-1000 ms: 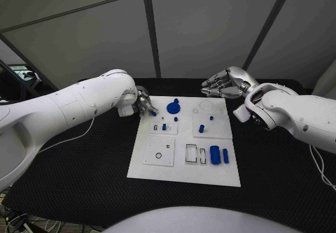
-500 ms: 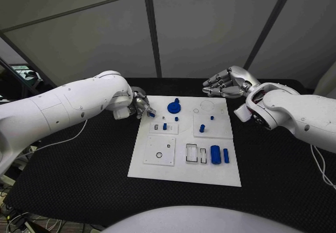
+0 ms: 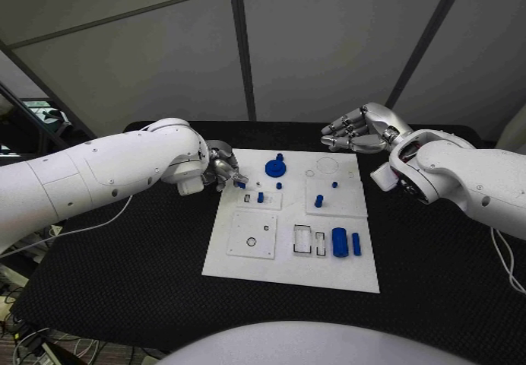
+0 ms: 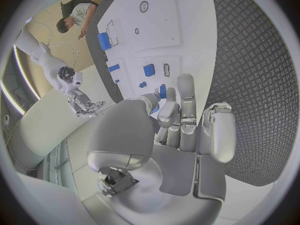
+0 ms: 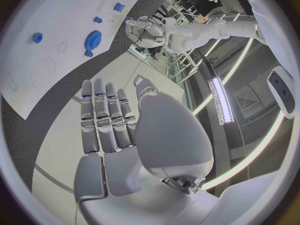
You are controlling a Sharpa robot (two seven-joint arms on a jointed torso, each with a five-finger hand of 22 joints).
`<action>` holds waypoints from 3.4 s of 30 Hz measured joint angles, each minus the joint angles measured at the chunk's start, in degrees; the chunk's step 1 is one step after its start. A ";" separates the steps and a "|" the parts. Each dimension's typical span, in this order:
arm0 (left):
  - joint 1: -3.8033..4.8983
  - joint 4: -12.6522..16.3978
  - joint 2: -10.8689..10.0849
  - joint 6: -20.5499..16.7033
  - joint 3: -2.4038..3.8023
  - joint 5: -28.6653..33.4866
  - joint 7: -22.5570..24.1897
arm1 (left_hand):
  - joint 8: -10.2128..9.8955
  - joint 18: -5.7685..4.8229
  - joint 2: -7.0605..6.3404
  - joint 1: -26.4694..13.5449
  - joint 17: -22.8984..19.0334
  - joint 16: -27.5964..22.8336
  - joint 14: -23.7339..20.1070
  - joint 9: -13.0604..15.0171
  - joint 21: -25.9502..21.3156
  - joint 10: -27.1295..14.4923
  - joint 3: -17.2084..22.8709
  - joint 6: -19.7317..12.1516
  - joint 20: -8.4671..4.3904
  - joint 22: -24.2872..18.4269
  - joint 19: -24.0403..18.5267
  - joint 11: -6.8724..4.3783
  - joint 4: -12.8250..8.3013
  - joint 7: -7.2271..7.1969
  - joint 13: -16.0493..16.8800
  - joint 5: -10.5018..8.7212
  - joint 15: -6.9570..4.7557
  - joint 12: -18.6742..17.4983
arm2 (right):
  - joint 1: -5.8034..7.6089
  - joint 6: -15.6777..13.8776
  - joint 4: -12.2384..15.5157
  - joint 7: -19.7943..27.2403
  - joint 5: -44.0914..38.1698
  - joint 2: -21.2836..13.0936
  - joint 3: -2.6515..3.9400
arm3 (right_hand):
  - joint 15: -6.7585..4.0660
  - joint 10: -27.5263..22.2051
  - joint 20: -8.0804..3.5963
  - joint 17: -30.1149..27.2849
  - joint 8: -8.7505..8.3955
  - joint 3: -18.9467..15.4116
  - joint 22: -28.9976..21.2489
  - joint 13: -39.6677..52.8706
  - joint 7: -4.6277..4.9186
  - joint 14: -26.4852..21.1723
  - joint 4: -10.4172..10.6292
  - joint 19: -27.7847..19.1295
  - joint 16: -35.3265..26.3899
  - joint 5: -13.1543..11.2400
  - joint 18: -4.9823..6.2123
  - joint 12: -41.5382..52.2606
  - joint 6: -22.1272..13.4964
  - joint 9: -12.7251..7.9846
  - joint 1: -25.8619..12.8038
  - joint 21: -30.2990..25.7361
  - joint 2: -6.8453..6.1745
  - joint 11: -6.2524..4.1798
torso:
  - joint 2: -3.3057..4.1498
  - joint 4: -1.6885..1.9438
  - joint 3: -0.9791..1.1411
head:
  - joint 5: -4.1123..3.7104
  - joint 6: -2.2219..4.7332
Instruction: Assemble the parts on the task board
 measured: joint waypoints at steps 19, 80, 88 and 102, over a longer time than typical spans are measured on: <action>-1.32 1.87 0.46 -1.69 -0.33 -4.73 -0.64 | -0.08 0.00 -0.31 -0.32 0.22 0.43 0.29 0.06 0.00 0.13 1.09 0.29 0.00 0.00 0.00 -0.01 -0.14 -0.09 0.00 -0.03 -0.12 0.00 | -0.02 0.09 -0.27 0.03 0.07 0.21 0.00 | 0.00 0.00 0.00 -0.09 0.00 0.00 -0.05 0.00 0.00 0.00 0.00 0.00 0.00 0.32 0.00 0.00 0.00 0.00 0.00 0.00 0.00 0.00 | 0.16 -0.10 0.00 | -0.12 -0.17; -1.43 2.47 0.94 1.76 -0.98 -7.08 -1.30 | -0.42 0.00 -1.13 -1.14 0.37 0.43 0.28 0.08 0.00 0.49 2.10 0.37 0.00 0.00 0.00 -0.03 -0.84 0.05 -0.25 0.05 -0.11 -0.22 | -0.03 0.49 -0.55 0.04 0.10 0.56 0.00 | 0.00 0.00 0.00 -0.07 0.00 0.00 -0.03 0.01 0.00 0.00 0.00 0.00 0.00 0.32 0.00 0.00 0.00 0.00 0.00 0.01 -0.01 0.00 | 0.15 -0.06 -0.02 | 0.05 -0.79; -1.42 2.25 1.22 1.78 -0.99 -7.20 -1.32 | -0.42 0.00 -1.30 -0.98 0.36 0.43 0.28 0.28 0.00 0.51 2.28 0.52 0.00 0.00 0.00 0.00 -0.70 0.09 -0.25 0.00 -0.11 -0.22 | -0.03 0.51 -0.56 0.04 0.10 0.57 0.00 | 0.00 0.00 0.00 -0.07 0.00 0.00 -0.03 0.01 0.00 0.00 0.00 0.00 0.00 0.32 0.01 0.00 0.00 0.00 0.00 0.01 -0.01 0.00 | 0.18 -0.06 -0.02 | -0.04 -0.83; -1.41 1.68 1.65 1.76 -1.10 -7.26 -1.39 | -0.10 -0.01 -4.35 -5.80 1.87 2.66 1.63 0.29 0.00 1.63 6.06 3.15 -0.43 0.00 0.00 -0.98 -3.74 -1.57 -0.01 -0.01 -0.64 -0.60 | -0.03 0.53 -0.54 0.04 0.10 0.55 0.00 | 0.00 0.00 0.00 -0.30 0.00 0.00 -0.16 0.01 0.00 0.00 0.00 0.00 0.00 0.32 0.00 0.00 0.00 0.00 0.00 -0.42 -0.01 0.00 | 0.16 -0.09 0.00 | -0.19 -1.03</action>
